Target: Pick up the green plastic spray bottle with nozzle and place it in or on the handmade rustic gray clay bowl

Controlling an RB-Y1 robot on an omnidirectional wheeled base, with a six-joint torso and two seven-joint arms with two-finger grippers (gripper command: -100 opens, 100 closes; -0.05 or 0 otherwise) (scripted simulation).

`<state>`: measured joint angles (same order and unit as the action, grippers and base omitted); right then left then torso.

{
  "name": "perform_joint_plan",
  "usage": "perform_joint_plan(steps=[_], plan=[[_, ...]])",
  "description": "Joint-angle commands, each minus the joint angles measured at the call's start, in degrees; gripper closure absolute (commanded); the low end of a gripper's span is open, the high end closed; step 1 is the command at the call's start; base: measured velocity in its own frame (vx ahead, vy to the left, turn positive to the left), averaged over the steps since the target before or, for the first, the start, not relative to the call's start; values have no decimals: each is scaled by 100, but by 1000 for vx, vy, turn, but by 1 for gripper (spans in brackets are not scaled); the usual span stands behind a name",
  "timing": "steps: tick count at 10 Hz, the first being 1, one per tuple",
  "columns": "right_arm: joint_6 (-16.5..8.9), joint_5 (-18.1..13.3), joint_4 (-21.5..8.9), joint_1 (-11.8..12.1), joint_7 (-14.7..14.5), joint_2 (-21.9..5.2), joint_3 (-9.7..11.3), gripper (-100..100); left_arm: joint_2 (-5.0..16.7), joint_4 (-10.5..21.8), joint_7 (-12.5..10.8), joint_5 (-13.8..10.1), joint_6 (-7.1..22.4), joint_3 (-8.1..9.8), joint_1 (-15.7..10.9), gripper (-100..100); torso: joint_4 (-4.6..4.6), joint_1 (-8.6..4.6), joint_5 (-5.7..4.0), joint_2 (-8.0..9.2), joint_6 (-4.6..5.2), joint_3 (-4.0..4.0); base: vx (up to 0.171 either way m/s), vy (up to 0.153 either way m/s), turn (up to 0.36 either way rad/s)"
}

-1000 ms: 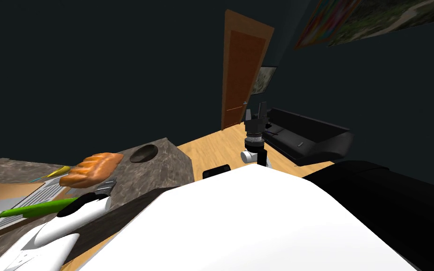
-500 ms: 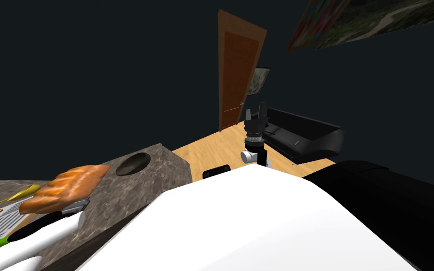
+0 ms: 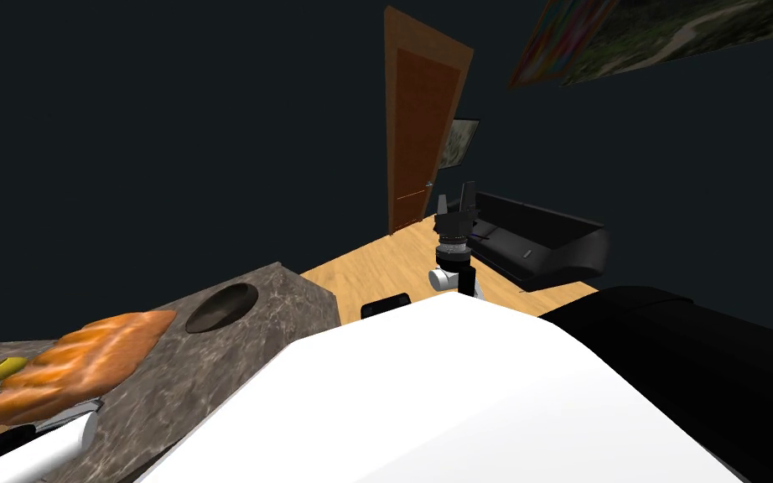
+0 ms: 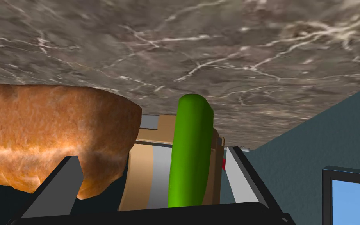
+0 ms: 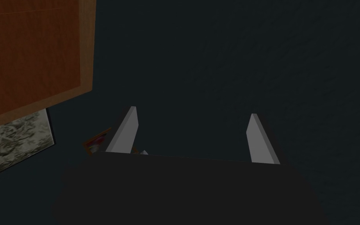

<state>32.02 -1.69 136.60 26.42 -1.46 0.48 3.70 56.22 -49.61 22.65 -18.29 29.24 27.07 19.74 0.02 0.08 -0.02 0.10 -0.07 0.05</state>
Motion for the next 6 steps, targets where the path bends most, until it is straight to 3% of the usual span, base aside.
perform_joint_plan(steps=[1,3,5,6], plan=[[0,0,0,0,0,0,0,0,182,286,64,-62,134,84,7,-100,0,0,0,0,0,0,91,8,-87],[0,0,0,0,0,0,0,0,182,412,64,-62,134,84,7,-100,-2,2,1,-7,1,-4,58,11,-22],[0,0,0,0,0,0,0,0,440,859,135,-142,334,242,89,-100,1,1,0,5,0,3,81,20,-90],[0,0,0,0,0,0,0,0,440,996,135,-142,334,242,89,-100,-2,7,1,-9,1,-5,101,33,-45]])
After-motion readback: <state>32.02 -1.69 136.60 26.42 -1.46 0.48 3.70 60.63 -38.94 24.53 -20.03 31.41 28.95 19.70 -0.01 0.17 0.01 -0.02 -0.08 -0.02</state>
